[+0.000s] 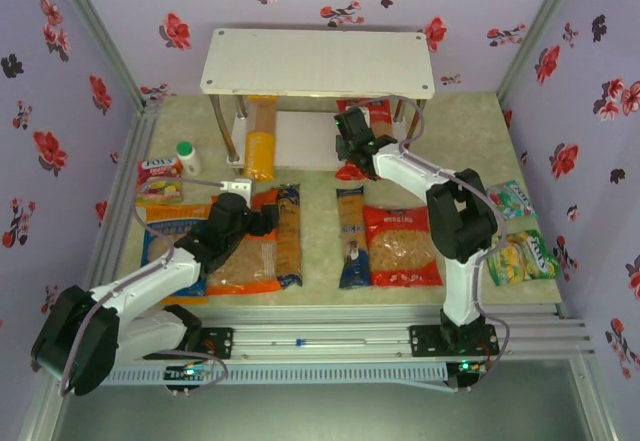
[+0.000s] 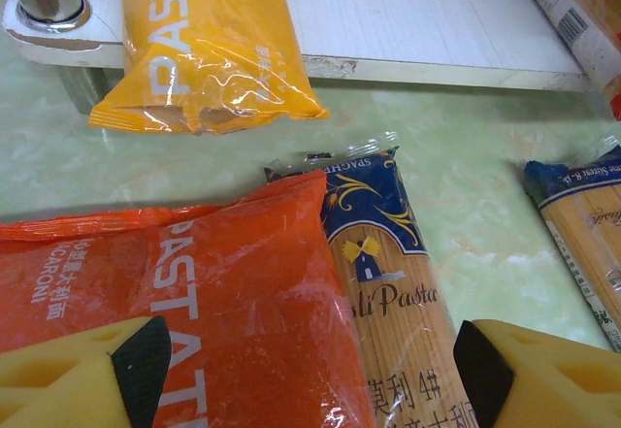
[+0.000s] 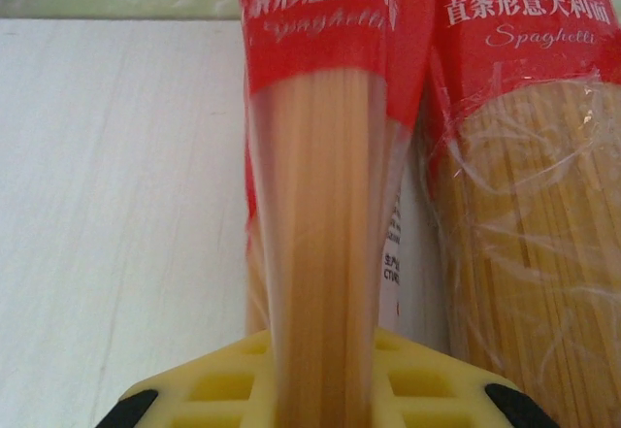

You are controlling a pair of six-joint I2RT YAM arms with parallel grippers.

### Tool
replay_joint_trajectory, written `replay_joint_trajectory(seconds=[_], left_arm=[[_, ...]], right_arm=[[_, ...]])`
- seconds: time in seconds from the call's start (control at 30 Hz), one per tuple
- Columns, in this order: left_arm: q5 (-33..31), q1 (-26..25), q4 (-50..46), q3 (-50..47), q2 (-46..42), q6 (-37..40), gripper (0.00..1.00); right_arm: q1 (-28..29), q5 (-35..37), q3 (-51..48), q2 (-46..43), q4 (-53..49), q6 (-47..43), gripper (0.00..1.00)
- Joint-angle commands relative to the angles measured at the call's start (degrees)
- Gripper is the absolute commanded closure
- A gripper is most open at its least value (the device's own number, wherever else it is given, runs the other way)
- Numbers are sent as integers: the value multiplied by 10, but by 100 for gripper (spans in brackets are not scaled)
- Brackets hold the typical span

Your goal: Place and organize the pasta boxes and bags onto the shelf

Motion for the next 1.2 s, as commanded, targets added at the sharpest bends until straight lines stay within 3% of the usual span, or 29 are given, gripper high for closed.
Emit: replay_joint_trajectory(seconds=[0.0,0.17,0.23,0.33,0.77,1.17], left_arm=[[7,-4,-15,15,-8,5,19],[7,-5,-18,15,-11,4,19],[10,-6,-19,15,-12,5,19],[19,-7,-20,15,-9,7,16],[31,-44,-55,38,25,34,12],[30,-49,-38,35,24,21,13]], right_arm=[[-16,22,7,27,6,14,78],[-20,19,10,37,2,22,77],[-21,15,8,40,0,26,70],[-21,15,3,39,-1,31,49],[-21,-14,-30,-5,28,23,20],[1,-29,-132,-119,118,2,17]])
